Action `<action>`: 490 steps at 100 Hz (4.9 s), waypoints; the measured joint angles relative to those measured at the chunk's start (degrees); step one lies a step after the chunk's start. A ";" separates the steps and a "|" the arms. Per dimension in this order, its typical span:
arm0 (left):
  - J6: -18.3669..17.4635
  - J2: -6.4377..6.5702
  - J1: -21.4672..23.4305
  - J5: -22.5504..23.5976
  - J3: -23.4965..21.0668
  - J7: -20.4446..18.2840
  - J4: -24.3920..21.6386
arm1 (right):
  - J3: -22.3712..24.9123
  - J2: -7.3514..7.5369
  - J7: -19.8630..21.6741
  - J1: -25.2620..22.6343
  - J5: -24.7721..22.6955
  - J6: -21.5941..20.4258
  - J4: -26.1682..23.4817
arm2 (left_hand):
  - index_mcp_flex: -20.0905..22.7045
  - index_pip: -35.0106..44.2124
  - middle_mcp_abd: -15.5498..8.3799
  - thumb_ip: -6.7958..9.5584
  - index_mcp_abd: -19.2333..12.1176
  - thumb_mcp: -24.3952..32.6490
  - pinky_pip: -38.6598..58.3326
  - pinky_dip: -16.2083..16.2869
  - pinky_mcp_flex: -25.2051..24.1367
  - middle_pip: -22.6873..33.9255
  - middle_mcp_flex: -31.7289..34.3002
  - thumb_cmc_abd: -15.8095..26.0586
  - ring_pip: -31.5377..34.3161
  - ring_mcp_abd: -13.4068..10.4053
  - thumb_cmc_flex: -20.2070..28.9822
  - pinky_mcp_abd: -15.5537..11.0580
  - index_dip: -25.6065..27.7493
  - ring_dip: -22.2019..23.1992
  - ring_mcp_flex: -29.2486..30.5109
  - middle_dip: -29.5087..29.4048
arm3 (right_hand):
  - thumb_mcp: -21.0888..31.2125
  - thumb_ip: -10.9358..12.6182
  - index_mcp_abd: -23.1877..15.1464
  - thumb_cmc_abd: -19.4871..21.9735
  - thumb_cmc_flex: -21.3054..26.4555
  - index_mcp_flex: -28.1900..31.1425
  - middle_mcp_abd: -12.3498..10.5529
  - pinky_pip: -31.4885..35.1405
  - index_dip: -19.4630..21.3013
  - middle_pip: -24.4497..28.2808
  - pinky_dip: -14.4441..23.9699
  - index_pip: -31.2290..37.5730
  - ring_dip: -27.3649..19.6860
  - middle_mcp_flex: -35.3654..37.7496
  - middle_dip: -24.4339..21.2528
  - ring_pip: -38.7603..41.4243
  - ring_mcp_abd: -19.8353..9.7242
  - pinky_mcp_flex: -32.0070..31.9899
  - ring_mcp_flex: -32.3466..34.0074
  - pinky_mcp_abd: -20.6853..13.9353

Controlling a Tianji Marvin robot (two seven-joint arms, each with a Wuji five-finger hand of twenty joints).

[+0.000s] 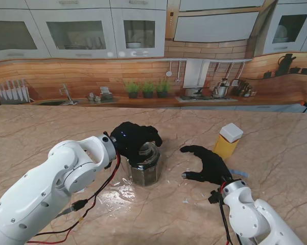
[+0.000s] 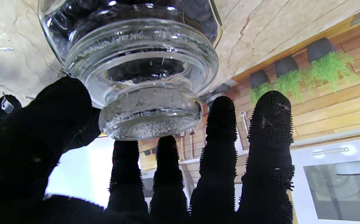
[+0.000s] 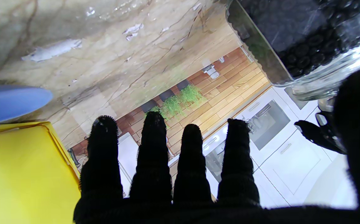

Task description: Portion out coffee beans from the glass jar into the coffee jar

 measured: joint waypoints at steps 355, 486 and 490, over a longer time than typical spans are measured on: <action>12.69 -2.72 -10.47 -10.48 4.84 20.69 35.95 | -2.32 -0.18 -0.22 1.36 1.08 1.10 3.03 | 21.82 18.88 1.63 -4.42 -1.76 7.44 18.27 5.49 19.71 -3.96 31.97 -19.84 8.88 3.12 5.92 -5.78 -6.07 11.43 21.74 21.03 | 0.00 0.00 -0.12 0.00 0.01 0.01 0.00 -1.61 -0.01 0.01 0.01 0.00 0.00 0.01 0.02 0.02 0.00 0.09 0.34 -2.15; 13.16 -1.96 -5.45 -6.47 1.64 19.85 33.94 | -2.09 -0.04 0.57 1.40 0.61 1.10 2.80 | 8.23 7.84 2.57 -4.55 7.28 7.84 3.95 3.11 3.75 7.09 8.84 -9.14 -3.23 -0.72 2.43 -1.49 -0.11 -0.04 2.22 -0.38 | 0.00 0.00 -0.12 0.00 0.01 0.03 0.00 -1.61 -0.01 0.01 0.01 0.00 0.00 0.01 0.02 0.04 0.00 0.21 0.42 -2.15; 13.08 -1.92 -5.15 -6.25 1.31 19.74 33.54 | -2.06 -0.04 0.62 1.40 0.61 1.07 2.78 | 7.86 7.39 2.62 -4.55 7.99 7.84 3.89 3.40 2.61 7.14 8.19 -9.14 -2.94 -0.78 1.89 -0.89 -0.11 -0.71 1.05 -0.62 | 0.00 0.00 -0.12 0.00 0.01 0.03 0.00 -1.61 -0.01 0.01 0.01 0.00 0.00 0.01 0.02 0.04 0.00 0.21 0.41 -2.15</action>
